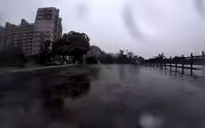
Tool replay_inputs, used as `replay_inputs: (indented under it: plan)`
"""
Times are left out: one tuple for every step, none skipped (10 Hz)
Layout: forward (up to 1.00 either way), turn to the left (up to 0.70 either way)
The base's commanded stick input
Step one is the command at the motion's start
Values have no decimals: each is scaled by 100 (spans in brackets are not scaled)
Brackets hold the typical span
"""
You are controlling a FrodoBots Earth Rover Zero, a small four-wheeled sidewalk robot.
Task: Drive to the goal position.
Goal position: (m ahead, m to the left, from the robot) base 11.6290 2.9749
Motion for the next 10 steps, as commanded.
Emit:
replay_inputs:
  plan:
    - [100, 37]
    - [100, 37]
    - [100, 37]
    - [100, 37]
    - [100, 0]
    - [100, 0]
    - [100, 0]
    - [100, 0]
    - [100, 0]
    - [100, 0]
